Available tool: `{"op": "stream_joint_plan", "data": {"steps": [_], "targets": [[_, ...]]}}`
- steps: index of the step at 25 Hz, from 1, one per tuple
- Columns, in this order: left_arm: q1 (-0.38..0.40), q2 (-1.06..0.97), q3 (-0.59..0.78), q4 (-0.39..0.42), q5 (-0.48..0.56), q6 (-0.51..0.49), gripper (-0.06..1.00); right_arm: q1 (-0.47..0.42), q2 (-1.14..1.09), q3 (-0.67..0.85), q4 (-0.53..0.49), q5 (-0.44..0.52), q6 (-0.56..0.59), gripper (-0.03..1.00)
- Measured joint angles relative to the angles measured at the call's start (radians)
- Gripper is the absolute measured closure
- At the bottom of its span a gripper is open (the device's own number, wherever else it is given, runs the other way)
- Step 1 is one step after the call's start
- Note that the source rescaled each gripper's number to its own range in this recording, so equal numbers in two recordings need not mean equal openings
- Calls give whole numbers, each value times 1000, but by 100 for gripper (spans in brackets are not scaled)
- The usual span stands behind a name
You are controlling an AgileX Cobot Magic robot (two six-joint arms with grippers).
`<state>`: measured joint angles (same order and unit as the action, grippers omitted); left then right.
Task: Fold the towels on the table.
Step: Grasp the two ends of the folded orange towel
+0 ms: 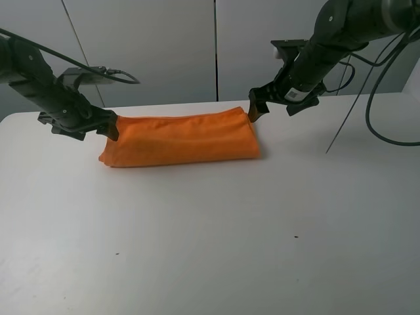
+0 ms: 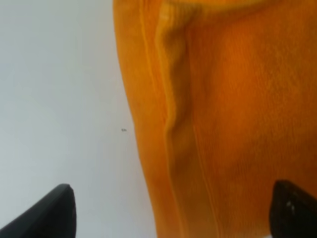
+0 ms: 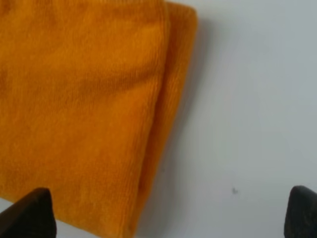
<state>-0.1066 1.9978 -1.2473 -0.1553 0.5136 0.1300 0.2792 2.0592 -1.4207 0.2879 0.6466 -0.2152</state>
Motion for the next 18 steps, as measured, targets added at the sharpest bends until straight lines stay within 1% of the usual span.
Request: {"op": "stream_joint_plan", "data": {"steps": [4,8,14,18], "targets": [[0,33,-20,-2,15,2,-5,0,29,0,67,4,3,-3],[2,61,-20,-7,15,2,-5,0,56,-2,101,0,3,-3],[2,119,-22,-27,13,-2,-5,0,104,-47,219,-10,3,-3],[4,134,-22,-31,10,-4,-5,0,127,-77,231,-10,3,-3]]}}
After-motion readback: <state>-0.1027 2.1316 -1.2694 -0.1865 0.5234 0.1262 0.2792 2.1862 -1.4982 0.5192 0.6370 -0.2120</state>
